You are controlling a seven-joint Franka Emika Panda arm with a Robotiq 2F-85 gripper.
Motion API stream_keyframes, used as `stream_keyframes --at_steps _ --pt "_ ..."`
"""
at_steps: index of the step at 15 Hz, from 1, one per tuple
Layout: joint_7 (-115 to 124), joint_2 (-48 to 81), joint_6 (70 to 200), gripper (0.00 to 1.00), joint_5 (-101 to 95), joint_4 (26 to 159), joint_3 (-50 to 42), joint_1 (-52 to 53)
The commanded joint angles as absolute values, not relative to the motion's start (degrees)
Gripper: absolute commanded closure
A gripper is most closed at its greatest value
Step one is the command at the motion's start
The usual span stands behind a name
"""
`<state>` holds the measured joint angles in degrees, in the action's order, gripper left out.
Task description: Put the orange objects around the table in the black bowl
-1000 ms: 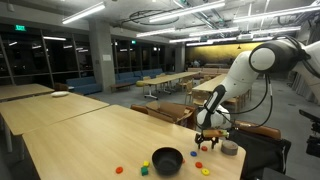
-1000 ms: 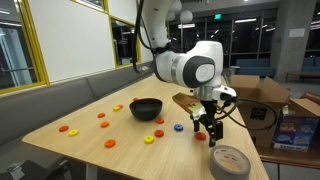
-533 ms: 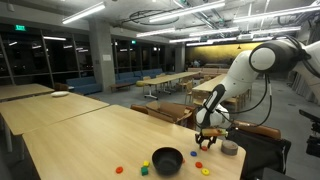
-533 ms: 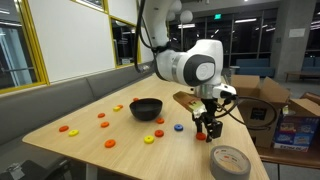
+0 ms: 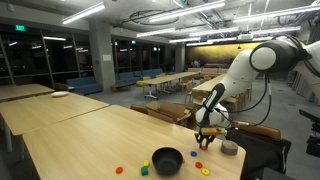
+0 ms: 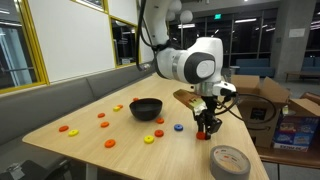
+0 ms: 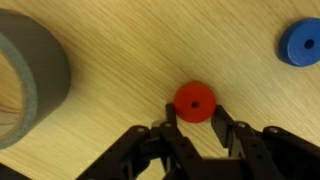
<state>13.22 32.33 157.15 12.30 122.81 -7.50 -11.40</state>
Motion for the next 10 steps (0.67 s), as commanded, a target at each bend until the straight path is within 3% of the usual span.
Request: stream_keyframes --at_steps 1,10 --pt "13.1 30.3 154.6 0.75 11.2 123.8 -8.3 -9.6" --pt "16.5 21.7 153.9 0.75 8.4 128.0 -8.6 -2.1"
